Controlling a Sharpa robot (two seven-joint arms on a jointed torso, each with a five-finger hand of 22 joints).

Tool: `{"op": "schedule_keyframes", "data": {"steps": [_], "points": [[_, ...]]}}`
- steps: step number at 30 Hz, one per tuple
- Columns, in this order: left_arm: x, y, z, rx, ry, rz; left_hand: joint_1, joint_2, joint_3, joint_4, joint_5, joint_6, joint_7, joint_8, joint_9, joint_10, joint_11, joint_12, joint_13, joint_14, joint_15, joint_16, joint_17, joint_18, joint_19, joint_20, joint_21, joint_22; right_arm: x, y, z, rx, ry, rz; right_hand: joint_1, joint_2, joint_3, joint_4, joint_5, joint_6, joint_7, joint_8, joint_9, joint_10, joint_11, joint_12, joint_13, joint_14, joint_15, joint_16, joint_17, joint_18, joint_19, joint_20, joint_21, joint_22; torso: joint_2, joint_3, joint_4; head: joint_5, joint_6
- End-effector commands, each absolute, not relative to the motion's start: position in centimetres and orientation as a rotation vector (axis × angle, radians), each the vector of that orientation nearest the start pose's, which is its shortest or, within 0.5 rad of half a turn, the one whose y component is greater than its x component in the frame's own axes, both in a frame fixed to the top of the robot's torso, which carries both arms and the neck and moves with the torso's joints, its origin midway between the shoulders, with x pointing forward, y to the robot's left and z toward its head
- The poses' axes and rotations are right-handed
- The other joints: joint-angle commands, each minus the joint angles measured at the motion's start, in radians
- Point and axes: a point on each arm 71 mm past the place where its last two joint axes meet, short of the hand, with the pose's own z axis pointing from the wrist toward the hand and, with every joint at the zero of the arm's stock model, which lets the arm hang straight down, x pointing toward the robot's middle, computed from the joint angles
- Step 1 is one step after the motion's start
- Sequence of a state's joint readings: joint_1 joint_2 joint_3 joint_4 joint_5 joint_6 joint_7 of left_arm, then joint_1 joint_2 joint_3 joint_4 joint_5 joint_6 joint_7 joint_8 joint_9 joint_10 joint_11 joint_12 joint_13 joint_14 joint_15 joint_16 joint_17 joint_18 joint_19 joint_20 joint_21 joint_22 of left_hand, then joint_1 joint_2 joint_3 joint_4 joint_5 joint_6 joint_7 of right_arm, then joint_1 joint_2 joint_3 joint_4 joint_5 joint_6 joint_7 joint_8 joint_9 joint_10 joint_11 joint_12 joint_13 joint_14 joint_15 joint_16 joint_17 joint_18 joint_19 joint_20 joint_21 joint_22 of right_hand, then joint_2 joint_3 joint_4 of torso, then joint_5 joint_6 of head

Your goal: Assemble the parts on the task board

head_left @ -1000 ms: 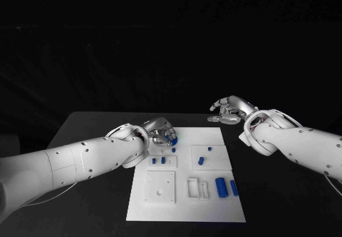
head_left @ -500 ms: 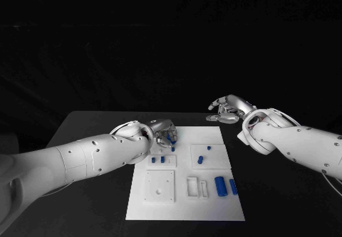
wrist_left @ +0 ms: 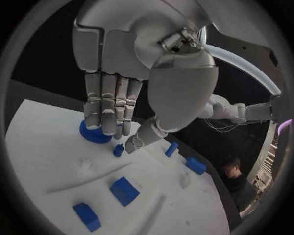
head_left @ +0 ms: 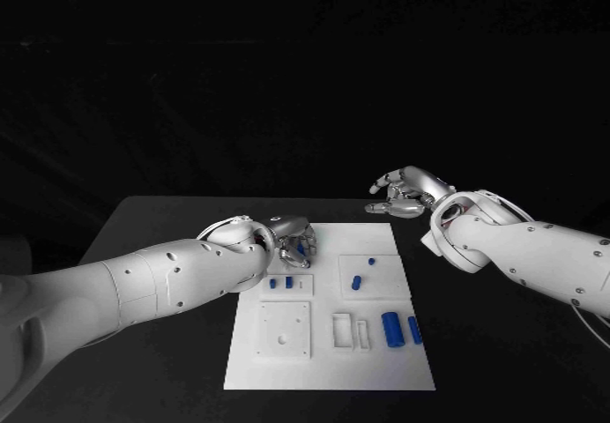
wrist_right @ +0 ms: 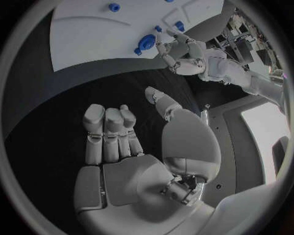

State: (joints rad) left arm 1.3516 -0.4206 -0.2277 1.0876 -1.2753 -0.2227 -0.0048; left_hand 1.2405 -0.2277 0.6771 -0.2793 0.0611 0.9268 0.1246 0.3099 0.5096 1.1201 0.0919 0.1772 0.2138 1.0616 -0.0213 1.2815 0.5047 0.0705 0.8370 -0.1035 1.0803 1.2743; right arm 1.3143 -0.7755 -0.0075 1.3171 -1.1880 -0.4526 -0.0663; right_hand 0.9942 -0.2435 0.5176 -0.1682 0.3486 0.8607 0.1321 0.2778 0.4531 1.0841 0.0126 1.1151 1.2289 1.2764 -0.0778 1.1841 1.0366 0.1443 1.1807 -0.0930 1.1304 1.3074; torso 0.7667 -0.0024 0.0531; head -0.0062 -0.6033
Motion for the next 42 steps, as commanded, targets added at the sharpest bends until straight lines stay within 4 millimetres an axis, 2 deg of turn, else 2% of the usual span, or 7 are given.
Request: {"op": "schedule_keyframes", "data": {"steps": [1,25,34,42], "points": [[55.4,9.9,-19.3,0.306,1.778,-0.677,-0.005,0.004,-0.004,-0.002,-0.002,0.009,-0.001,0.000,-0.002,0.007,-0.001,0.000,-0.001,0.007,0.000,0.007,0.002,0.046,0.002,-0.014,0.005,0.001,54.6,-23.5,-11.9,0.160,1.463,0.664,-0.007,0.005,0.000,0.007,0.007,0.006,0.014,-0.006,-0.002,-0.034,0.020,0.003,-0.001,0.006,0.000,-0.005,0.001,0.117,-0.002,-0.006,-0.006,0.004,0.000,-0.0003,0.0011,-0.001,-0.001],[55.6,10.4,-20.9,0.294,1.795,-0.677,-0.019,0.041,-0.002,0.005,0.000,0.014,-0.001,-0.003,-0.009,0.030,-0.006,-0.008,-0.007,0.020,-0.005,0.035,0.005,0.050,0.018,-0.020,0.017,0.007,54.5,-23.4,-11.8,0.157,1.465,0.668,-0.007,0.006,-0.001,0.007,0.008,0.007,0.014,-0.006,-0.002,-0.034,0.020,0.004,-0.002,0.007,0.000,-0.005,0.001,0.117,-0.002,-0.006,-0.006,0.004,-0.001,0.0004,-0.0004,-0.005,-0.006],[56.0,10.7,-21.2,0.286,1.820,-0.656,-0.033,0.057,-0.008,0.009,-0.003,0.023,0.005,-0.001,-0.013,0.065,-0.017,-0.003,-0.006,0.046,-0.016,0.054,0.006,0.053,0.029,-0.027,0.025,0.010,54.5,-23.3,-11.9,0.157,1.466,0.669,-0.007,0.007,-0.001,0.007,0.009,0.008,0.014,-0.005,-0.002,-0.034,0.020,0.004,-0.003,0.007,-0.001,-0.005,0.001,0.117,-0.002,-0.006,-0.006,0.004,-0.002,0.0015,0.0017,-0.004,-0.007],[55.7,10.2,-22.0,0.293,1.847,-0.660,-0.041,0.064,-0.012,0.014,-0.006,0.027,0.006,0.000,-0.014,0.072,-0.019,-0.008,-0.008,0.069,-0.019,0.061,0.004,0.054,0.038,-0.031,0.028,0.009,54.6,-23.1,-11.9,0.155,1.468,0.671,-0.007,0.007,-0.001,0.008,0.009,0.009,0.013,-0.005,-0.001,-0.034,0.019,0.004,-0.003,0.007,-0.001,-0.005,0.001,0.117,-0.002,-0.006,-0.006,0.005,-0.001,0.0003,-0.0024,-0.005,-0.007]]}}
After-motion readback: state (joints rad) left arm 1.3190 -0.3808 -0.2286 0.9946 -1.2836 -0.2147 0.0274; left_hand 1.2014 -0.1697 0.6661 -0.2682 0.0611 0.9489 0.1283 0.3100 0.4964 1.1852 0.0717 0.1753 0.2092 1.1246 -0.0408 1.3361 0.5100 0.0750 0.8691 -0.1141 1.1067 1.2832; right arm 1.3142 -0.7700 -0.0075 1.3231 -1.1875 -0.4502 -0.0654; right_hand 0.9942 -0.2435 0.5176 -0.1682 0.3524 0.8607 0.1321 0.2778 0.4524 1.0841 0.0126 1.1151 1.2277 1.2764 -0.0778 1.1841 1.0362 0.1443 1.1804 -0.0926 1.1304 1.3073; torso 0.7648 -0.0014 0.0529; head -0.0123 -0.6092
